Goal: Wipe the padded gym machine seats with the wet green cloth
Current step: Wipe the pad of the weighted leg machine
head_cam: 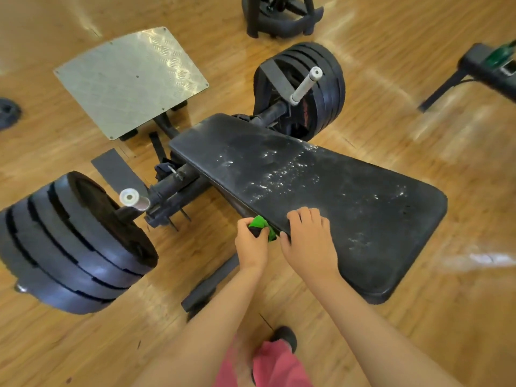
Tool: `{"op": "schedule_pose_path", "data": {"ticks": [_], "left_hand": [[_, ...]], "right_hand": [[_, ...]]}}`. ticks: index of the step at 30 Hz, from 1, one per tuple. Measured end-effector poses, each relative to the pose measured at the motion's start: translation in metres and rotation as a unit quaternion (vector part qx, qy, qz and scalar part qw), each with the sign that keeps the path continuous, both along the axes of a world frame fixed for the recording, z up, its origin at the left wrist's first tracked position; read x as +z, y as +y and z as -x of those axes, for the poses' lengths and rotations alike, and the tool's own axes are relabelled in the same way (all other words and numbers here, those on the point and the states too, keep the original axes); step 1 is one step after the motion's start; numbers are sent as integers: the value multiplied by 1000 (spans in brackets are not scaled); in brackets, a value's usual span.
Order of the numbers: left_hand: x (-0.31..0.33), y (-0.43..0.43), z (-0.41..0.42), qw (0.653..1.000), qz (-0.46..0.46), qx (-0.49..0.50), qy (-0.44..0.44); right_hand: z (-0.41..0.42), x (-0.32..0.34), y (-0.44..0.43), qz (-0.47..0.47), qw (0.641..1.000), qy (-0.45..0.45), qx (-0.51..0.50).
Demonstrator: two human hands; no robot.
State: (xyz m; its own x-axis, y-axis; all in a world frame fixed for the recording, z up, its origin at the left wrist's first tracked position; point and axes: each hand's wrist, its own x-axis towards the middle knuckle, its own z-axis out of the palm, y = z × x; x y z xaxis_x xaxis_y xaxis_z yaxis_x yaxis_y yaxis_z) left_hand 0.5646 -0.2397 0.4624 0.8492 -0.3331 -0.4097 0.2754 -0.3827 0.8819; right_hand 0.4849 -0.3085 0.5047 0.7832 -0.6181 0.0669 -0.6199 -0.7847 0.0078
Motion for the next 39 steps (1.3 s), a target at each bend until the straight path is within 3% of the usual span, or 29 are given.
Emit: {"op": "schedule_pose_path", "data": {"ticks": [5,9,12,18,28,39], "left_hand": [[-10,-4,-51,999,-14,-29,0],[-18,-2,-88,987,-12,-157,-20],[-21,3,-97,982,-16,-189,-9],[-36,1,-99,982,-3,-189,-6],[-68,-10,-139,990,-64,-119,24],[-32,10,-64,985,53,-160,23]], "right_hand": [[-7,0,-1,17,999,31,-7],[-18,-4,4,59,992,102,-46],[-25,-5,11,63,986,139,-66],[-28,-10,12,93,985,126,-73],[-29,-14,13,106,984,118,-77],[-30,-18,12,103,987,102,-74]]}}
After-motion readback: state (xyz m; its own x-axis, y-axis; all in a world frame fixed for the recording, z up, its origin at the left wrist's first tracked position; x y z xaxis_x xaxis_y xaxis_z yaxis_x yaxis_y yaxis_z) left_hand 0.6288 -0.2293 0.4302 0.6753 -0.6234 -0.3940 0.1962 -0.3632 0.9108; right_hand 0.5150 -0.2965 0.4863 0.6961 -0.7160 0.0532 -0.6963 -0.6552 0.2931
